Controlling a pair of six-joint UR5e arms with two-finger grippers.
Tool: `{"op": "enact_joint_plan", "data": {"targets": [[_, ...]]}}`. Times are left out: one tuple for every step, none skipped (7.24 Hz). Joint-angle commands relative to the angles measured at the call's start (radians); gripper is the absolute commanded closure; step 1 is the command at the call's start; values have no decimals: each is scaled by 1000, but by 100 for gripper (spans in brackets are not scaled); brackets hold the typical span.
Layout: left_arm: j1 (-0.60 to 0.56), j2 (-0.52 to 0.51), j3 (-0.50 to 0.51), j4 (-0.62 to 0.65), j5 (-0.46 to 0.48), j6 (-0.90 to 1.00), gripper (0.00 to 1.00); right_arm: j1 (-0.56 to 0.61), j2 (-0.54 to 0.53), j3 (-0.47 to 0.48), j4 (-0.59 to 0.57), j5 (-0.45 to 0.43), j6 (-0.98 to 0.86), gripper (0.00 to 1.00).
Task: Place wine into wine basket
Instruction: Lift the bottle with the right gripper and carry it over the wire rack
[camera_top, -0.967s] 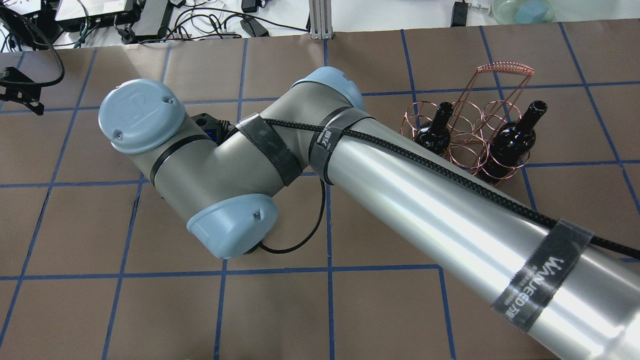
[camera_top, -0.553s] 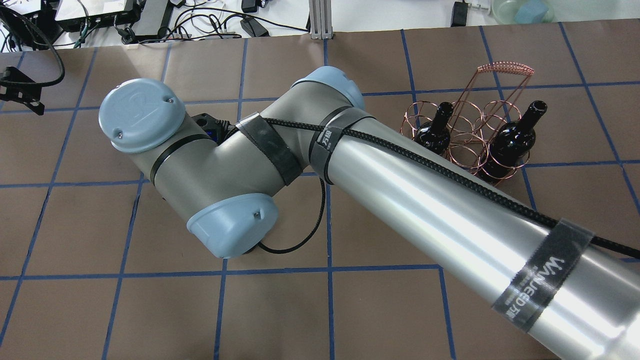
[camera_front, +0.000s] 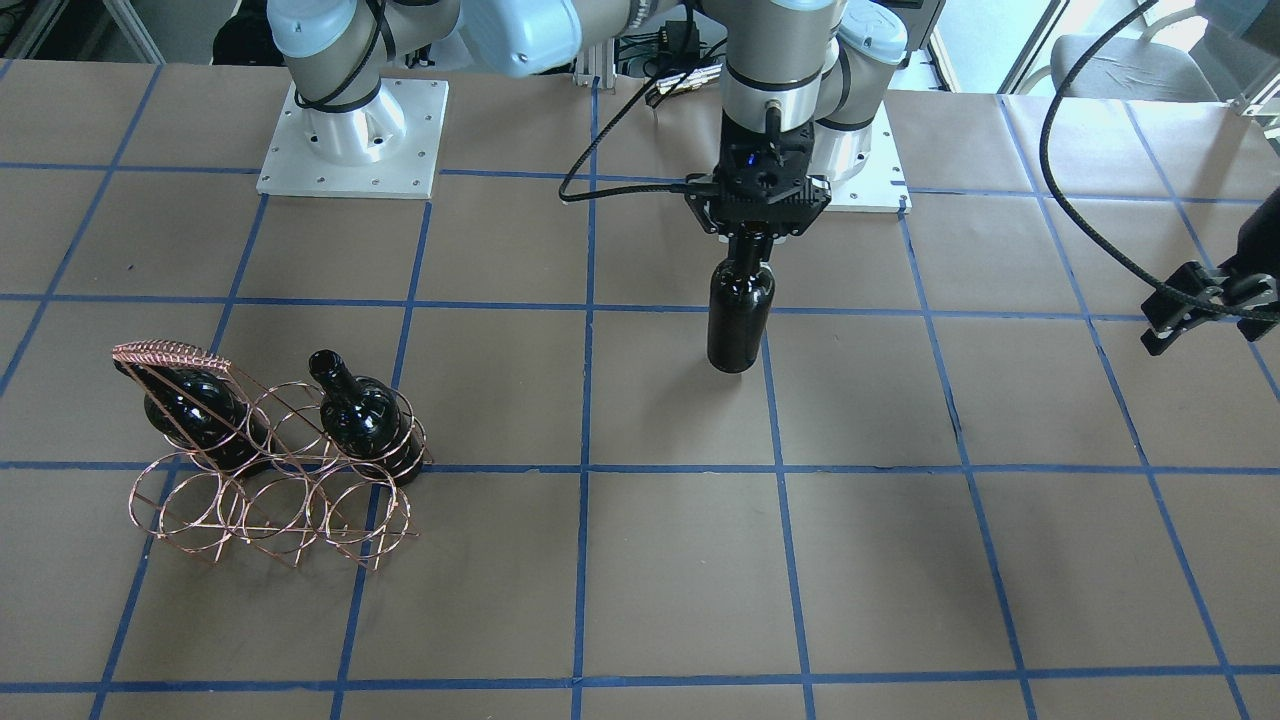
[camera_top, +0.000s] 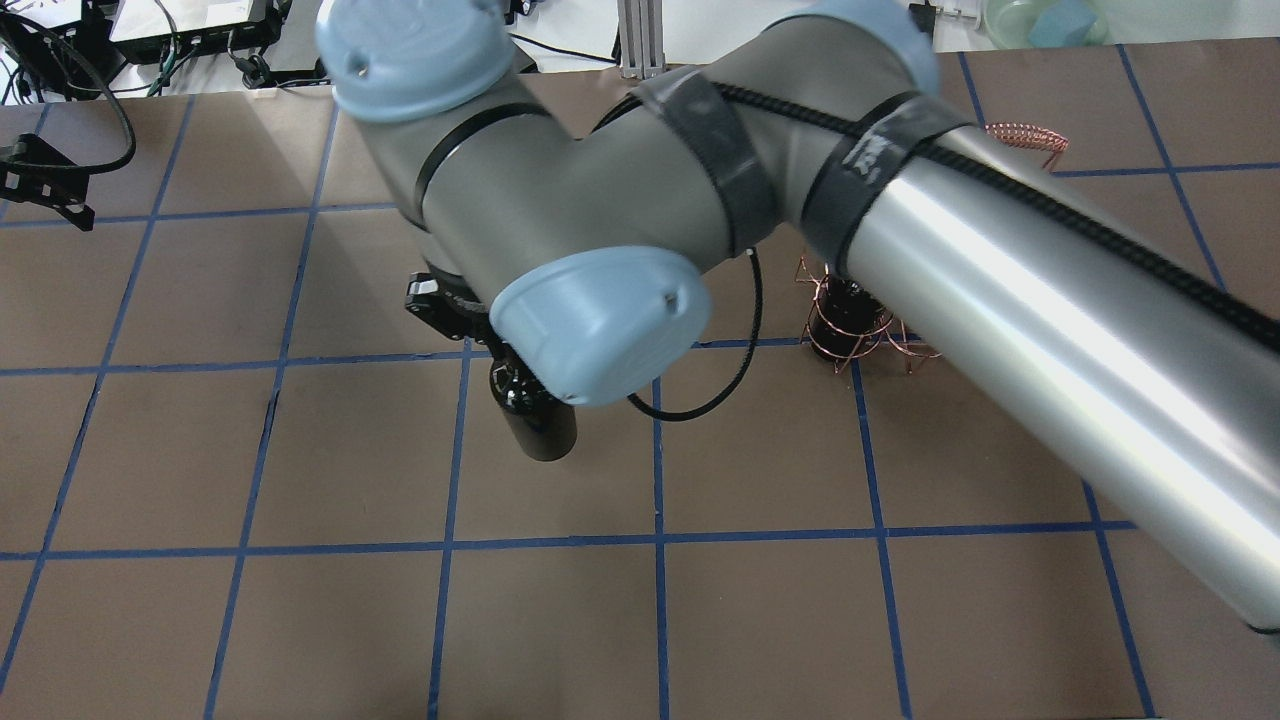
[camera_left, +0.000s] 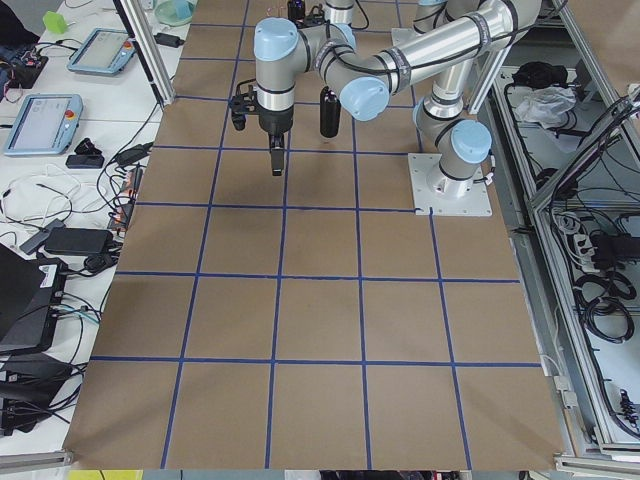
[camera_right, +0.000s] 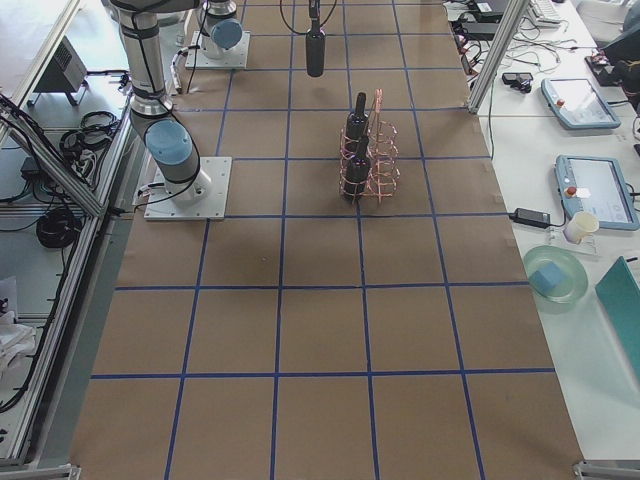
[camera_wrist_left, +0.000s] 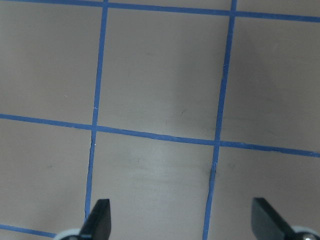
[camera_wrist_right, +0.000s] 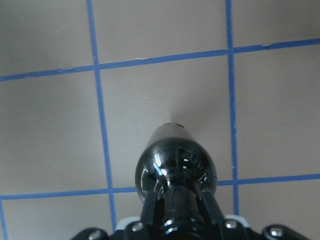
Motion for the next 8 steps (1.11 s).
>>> {"op": "enact_joint_plan", "data": {"targets": [[-25,4,0,0,2,-36,0,-137,-121,8,211,-102,-177,100],[-62,10,0,0,3,-117,0,-192,-158,9,266,-110,-264,100],[-125,34,0,-3,6,-188,0,-278,-178,9,290,-139,-353,100],[-183,47,0,-17,6,-255,0,-370,-202,9,301,-142,-438,100],[-240,54,0,-18,6,-324,0,-448,-230,9,307,-142,-522,100],[-293,68,0,-29,8,-371,0,-517,-239,9,298,-139,-619,100],[-335,85,0,-52,6,-411,0,-595,-239,11,304,-128,-699,100],[-361,94,-2,-63,6,-412,0,-663,-241,13,302,-111,-795,100]]}}
